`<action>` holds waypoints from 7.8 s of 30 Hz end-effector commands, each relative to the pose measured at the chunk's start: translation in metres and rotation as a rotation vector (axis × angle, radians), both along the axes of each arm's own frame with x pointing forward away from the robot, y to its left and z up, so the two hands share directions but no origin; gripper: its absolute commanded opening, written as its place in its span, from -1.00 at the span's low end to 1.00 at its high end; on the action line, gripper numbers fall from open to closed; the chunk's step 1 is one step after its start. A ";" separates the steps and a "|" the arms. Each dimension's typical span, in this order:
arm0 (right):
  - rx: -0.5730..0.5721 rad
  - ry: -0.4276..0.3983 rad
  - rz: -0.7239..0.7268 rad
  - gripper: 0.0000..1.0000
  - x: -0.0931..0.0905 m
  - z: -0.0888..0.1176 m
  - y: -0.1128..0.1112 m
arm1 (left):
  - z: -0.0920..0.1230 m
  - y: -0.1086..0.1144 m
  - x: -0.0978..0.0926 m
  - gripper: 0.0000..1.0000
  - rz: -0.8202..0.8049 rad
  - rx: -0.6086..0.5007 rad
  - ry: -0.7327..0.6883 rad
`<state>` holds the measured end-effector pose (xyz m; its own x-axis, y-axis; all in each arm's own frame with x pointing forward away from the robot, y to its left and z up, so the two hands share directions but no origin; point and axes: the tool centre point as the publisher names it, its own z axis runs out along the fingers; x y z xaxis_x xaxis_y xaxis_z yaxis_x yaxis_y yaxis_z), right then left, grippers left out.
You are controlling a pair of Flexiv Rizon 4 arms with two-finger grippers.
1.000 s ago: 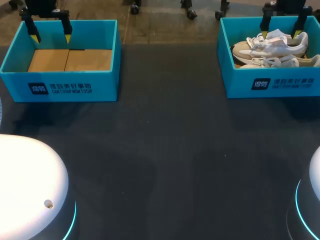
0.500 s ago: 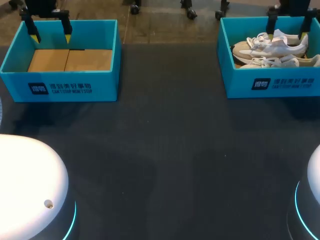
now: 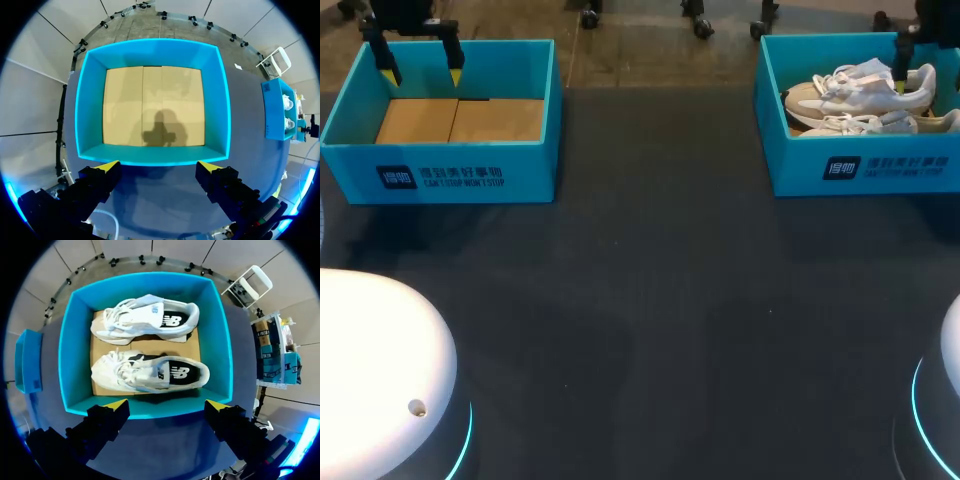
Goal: Take the shoe out of the shoebox, open the shoe tongue, remove and reinsert the insole, then place the shoe into the shoebox
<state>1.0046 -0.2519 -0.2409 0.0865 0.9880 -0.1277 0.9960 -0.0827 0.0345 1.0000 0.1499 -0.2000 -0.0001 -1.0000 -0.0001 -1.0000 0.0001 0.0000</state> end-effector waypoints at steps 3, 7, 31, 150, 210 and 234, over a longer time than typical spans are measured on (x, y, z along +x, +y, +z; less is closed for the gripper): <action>0.001 0.042 -0.026 1.00 0.009 -0.023 -0.018 | 0.000 0.000 0.000 1.00 0.000 0.000 0.000; -0.003 0.056 -0.039 0.96 0.008 -0.033 -0.026 | 0.000 0.000 0.000 1.00 0.000 0.000 0.000; 0.004 0.107 -0.081 0.55 0.010 -0.079 -0.064 | 0.000 0.000 0.000 1.00 0.000 0.000 0.000; -0.234 -0.055 -0.238 -1.00 -0.080 0.095 -0.010 | 0.000 0.000 0.000 1.00 0.000 0.000 0.000; -0.164 -0.081 -0.005 -1.00 -0.281 -0.025 0.257 | 0.000 0.000 0.000 1.00 0.000 0.000 0.000; -0.102 -0.028 -0.049 -1.00 -0.304 -0.105 0.331 | 0.000 0.000 0.000 1.00 0.000 0.000 0.000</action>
<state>0.6988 0.0663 -0.3413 0.1374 0.9679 -0.2103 0.9896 -0.1248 0.0718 1.0000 0.1499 -0.2000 -0.0001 -1.0000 0.0000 -1.0000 0.0001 0.0000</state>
